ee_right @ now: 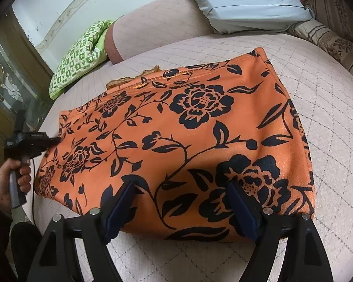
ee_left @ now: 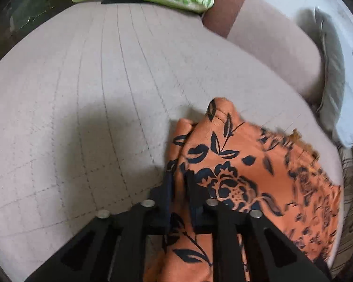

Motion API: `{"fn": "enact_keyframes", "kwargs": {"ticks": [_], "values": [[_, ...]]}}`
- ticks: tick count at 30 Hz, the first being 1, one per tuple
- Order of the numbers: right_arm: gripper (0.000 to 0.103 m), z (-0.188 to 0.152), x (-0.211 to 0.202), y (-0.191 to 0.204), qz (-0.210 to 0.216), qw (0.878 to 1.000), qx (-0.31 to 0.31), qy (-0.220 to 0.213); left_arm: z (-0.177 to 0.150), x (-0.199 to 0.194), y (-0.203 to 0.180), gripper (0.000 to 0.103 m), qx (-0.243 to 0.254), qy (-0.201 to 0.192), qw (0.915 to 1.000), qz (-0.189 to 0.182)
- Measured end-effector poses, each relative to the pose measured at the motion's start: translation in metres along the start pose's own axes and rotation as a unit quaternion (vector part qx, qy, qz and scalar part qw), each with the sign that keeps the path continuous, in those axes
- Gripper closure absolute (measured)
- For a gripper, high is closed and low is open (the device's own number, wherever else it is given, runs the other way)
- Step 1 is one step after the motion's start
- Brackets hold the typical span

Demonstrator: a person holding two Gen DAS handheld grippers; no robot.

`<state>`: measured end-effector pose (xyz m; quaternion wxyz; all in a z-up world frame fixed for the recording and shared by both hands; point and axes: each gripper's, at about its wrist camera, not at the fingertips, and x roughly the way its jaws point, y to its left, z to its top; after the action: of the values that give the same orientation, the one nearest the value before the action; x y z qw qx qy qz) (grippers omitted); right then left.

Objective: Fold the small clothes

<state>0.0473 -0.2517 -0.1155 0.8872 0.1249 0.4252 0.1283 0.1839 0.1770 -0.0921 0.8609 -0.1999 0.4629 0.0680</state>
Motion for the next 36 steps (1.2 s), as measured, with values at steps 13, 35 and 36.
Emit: {"fn": "enact_keyframes", "kwargs": {"ticks": [13, 35, 36], "values": [[0.020, -0.001, 0.000, 0.000, -0.002, 1.000, -0.002, 0.000, 0.035, 0.015, -0.016, 0.098, 0.030, -0.008, 0.9995, 0.007], [0.017, 0.008, -0.041, -0.030, 0.040, 0.991, 0.086, -0.091, -0.009, 0.008, -0.013, 0.094, 0.074, 0.002, 0.9963, 0.044], [0.017, 0.009, -0.045, -0.035, 0.038, 0.989, 0.096, -0.101, -0.009, 0.008, -0.010, 0.094, 0.064, -0.001, 0.9972, 0.038]]}}
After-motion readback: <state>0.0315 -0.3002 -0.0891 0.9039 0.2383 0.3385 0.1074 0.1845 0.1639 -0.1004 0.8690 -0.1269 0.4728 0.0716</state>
